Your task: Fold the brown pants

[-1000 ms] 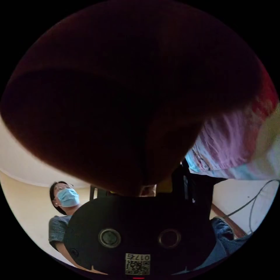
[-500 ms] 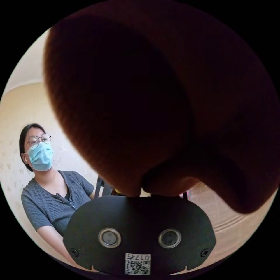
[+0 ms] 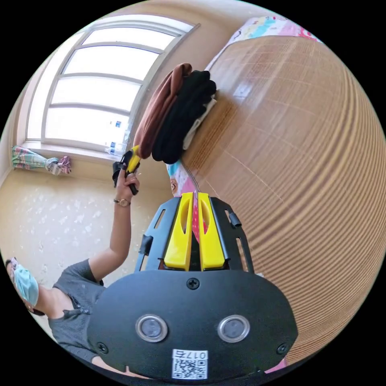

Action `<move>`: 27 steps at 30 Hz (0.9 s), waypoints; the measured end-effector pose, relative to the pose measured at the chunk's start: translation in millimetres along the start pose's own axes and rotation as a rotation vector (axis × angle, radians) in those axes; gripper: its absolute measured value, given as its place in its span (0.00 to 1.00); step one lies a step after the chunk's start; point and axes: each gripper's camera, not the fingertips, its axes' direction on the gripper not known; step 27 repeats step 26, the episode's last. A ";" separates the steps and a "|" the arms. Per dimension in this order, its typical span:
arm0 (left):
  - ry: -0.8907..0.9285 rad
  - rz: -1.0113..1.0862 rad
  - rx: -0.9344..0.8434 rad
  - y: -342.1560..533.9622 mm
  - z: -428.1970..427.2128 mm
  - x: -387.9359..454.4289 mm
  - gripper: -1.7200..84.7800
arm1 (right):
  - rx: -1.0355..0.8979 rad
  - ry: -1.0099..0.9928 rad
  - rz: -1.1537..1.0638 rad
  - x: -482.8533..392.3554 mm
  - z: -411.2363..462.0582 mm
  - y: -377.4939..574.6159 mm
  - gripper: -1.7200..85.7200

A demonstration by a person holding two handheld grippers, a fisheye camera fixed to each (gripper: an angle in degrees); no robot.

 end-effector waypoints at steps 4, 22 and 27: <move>-0.356 0.346 -0.011 42.9 22.8 127.4 0.12 | 0.017 0.013 0.015 26.7 -34.9 106.2 0.03; -0.944 0.985 -2.006 352.3 459.7 272.9 0.02 | 0.351 0.130 0.315 19.7 -108.3 363.6 0.03; -0.580 0.953 -1.916 363.4 468.9 308.4 0.01 | 0.541 0.385 0.501 0.7 -146.0 417.0 0.03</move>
